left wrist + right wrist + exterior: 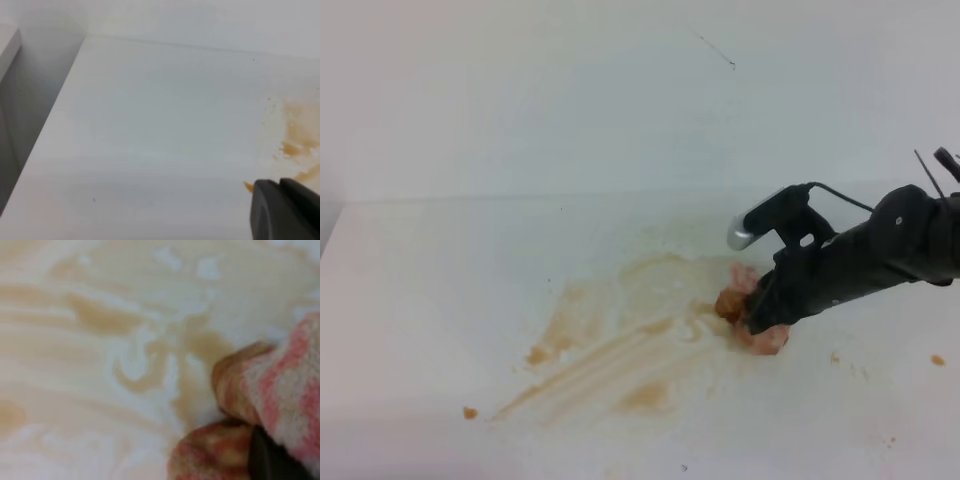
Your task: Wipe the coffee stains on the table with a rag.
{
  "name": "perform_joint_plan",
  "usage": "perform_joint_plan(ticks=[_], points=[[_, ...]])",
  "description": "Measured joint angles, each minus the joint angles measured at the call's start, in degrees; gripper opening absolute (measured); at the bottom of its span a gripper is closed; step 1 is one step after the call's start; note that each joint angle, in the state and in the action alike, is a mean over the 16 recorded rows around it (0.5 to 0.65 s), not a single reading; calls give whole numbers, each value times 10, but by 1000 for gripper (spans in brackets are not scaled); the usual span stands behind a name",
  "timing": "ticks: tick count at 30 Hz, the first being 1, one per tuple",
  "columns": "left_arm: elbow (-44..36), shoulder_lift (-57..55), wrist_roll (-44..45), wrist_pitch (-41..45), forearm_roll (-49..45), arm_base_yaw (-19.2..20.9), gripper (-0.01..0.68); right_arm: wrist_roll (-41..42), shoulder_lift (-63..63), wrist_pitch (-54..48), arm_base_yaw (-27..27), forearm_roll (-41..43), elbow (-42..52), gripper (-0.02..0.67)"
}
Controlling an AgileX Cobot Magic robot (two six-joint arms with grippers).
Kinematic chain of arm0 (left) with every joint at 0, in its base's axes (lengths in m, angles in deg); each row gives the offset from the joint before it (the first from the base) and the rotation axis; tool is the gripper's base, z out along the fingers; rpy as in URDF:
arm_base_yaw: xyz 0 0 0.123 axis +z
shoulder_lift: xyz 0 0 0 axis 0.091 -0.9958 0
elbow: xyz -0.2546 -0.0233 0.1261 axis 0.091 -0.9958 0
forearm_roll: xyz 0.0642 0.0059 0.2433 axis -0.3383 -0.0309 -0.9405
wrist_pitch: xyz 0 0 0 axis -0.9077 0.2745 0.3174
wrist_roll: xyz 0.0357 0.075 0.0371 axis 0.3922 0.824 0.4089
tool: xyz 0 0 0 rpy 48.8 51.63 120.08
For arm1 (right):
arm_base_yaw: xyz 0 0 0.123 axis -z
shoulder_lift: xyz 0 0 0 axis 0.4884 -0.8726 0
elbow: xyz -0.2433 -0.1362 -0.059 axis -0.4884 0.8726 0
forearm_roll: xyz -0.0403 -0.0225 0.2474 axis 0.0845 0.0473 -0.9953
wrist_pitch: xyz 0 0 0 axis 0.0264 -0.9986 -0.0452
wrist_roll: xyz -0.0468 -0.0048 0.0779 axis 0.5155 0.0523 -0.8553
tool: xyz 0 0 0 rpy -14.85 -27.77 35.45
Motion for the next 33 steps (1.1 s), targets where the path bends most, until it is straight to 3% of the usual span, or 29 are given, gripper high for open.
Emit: perform_joint_plan(ticks=[16, 26, 33], points=[[0, 0, 0, 0, 0, 0, 1, 23, 33, -161, -1, 7, -47, 356], [0, 0, 0, 1, 0, 0, 0, 64, -2, -221, -3, 14, -47, 321], [0, 0, 0, 1, 0, 0, 0, 52, -43, -205, -3, 53, -48, 310]])
